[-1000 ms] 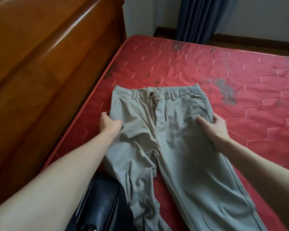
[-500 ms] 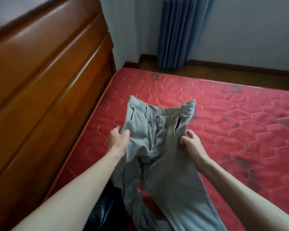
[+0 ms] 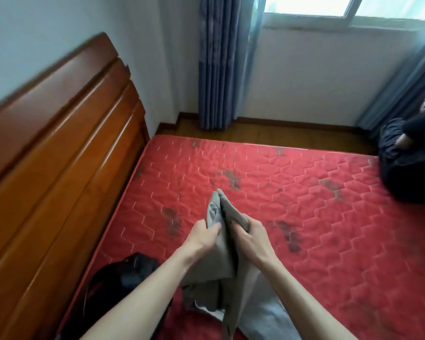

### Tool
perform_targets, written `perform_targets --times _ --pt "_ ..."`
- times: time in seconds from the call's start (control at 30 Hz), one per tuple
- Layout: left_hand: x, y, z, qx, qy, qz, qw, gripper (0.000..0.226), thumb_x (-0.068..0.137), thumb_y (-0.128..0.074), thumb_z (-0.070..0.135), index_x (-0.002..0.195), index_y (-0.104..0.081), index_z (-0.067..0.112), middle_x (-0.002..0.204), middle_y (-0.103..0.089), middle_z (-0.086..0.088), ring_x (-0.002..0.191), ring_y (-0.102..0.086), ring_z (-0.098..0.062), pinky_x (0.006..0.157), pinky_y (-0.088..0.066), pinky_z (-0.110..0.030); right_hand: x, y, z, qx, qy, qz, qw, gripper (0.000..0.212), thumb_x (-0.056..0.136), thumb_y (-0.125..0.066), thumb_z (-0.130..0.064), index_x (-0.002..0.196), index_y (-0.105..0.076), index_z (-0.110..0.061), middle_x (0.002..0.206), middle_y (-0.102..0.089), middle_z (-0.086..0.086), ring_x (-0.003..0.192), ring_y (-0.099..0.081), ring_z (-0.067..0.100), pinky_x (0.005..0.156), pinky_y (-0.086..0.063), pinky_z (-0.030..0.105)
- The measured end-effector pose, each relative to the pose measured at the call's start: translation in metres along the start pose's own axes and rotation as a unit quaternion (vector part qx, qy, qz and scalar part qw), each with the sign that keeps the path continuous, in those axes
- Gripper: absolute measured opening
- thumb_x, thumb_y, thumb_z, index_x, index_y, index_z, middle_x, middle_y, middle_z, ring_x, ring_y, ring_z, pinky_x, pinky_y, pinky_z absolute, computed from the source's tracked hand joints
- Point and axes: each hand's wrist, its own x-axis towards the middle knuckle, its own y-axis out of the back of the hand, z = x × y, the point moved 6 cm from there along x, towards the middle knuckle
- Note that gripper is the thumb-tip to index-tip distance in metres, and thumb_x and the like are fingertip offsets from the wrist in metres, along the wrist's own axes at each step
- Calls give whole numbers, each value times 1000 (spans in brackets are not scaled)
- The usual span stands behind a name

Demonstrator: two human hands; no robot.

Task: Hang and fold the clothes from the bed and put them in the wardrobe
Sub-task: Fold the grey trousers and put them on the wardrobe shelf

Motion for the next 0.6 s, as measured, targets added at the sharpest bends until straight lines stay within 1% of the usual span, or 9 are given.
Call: perform_targets --times 0.07,0.1,0.17,0.23,0.3,0.37,0.47,0.53,0.6 --pt "-24 -2 21 9 -23 33 999 36 106 -49 33 87 -68 10 82 -70 0 84 -66 -24 72 -47 -30 -27 34 -17 -18 20 37 999 15 96 -60 -24 98 -73 -29 83 -75 -13 78 -67 6 78 -55 40" --pt "-37 -5 32 5 -29 42 999 40 108 -46 34 89 -69 8 84 -72 -4 86 -67 -27 71 -43 -29 -40 51 -27 -28 36 57 997 14 98 -59 -24 99 -72 -30 80 -73 -12 76 -66 7 76 -55 42" --pt "-62 -15 53 -20 -36 52 998 46 109 -43 34 108 -70 -2 106 -74 -14 104 -68 -28 81 -44 -27 -63 82 -45 -41 65 90 993 20 101 -57 -28 113 -71 -37 85 -75 -13 79 -69 7 77 -56 44" --pt "-89 -27 75 -30 -43 53 997 46 110 -41 34 121 -66 -3 113 -69 -13 116 -64 -27 92 -44 -26 -87 107 -64 -63 102 103 987 34 105 -53 -32 135 -60 -46 104 -78 -11 94 -73 11 82 -58 43" --pt "-113 -40 96 -55 -64 48 995 50 110 -40 38 128 -65 -1 120 -68 -12 122 -62 -27 96 -44 -26 -113 126 -84 -129 158 92 975 44 108 -48 -35 149 -45 -50 121 -76 -4 107 -72 20 86 -57 43" --pt "-139 -57 121 -109 -103 26 988 53 109 -38 47 133 -65 9 124 -68 -3 121 -62 -19 96 -50 -24 -137 137 -100 -213 209 58 953 52 109 -44 -32 155 -33 -53 129 -72 3 112 -70 27 87 -55 44" --pt "-172 -80 154 -175 -165 28 970 34 112 -36 27 135 -60 22 120 -63 8 119 -58 -10 79 -47 -6 -163 163 -115 -264 234 20 935 68 106 -45 -26 158 -14 -57 129 -71 9 109 -69 32 86 -52 44" --pt "-194 -93 177 -205 -194 46 958 30 111 -36 19 121 -62 28 113 -65 14 111 -62 -7 79 -47 -6 -177 184 -120 -277 246 5 929 81 102 -49 -25 159 0 -56 122 -72 10 100 -71 33 80 -53 43" --pt "-216 -108 199 -224 -222 59 947 32 110 -36 15 119 -63 29 113 -68 14 109 -63 -1 84 -49 -9 -192 206 -126 -284 256 -16 924 95 97 -54 -25 158 13 -53 123 -70 11 95 -71 33 78 -55 43"
